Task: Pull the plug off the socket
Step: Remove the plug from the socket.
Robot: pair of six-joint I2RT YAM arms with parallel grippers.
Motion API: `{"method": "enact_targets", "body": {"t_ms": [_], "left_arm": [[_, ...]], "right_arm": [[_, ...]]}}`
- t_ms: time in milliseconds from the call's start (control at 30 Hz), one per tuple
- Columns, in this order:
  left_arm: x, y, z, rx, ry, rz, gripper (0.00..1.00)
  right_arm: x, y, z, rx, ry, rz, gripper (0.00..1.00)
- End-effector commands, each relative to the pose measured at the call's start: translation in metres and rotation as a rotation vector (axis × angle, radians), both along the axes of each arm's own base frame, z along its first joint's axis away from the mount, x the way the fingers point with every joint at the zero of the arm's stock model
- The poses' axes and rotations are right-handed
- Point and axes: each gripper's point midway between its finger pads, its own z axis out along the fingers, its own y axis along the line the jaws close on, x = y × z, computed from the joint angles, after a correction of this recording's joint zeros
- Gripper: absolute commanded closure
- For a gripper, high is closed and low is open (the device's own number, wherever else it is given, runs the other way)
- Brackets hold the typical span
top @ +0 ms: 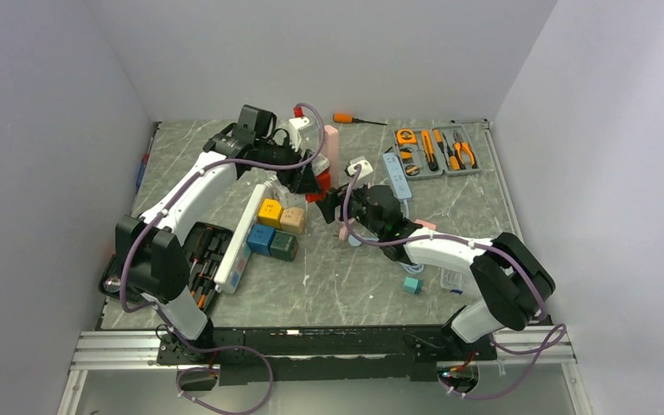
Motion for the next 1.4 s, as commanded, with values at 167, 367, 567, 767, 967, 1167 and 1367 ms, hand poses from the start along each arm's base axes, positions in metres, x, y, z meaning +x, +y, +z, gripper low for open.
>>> {"method": "enact_targets", "body": {"t_ms": [167,367,567,767,967,1167,1367], "left_arm": [[-0.007,-0.001,0.074,-0.172,-0.106,-0.043,1.00],[-0.007,0.006,0.084,-0.238,-0.033,-0.033,1.00],[-0.009,0.006,0.085,-0.255,0.007,-0.026,1.00],[-0.009,0.004,0.087,-0.274,0.026,-0.025,1.00],[-0.011,0.005,0.092,-0.289,0.032,-0.028,1.00],[-0.015,0.005,0.094,-0.302,0.042,-0.033,1.00],[-0.015,0.007,0.089,-0.288,0.040,-0.031,1.00]], "right_arm": [[0.011,0.013,0.030,0.103,-0.070,-0.003,0.57],[0.018,0.012,0.054,0.152,-0.111,-0.039,0.72],[0.022,0.015,0.078,0.149,-0.142,-0.039,0.84],[0.017,0.027,0.066,0.149,-0.113,0.011,0.25],[0.019,0.025,0.055,0.146,-0.101,-0.013,0.30],[0.026,0.022,0.067,0.151,-0.152,-0.036,0.49],[0.029,0.018,0.077,0.134,-0.180,-0.051,0.88]]}}
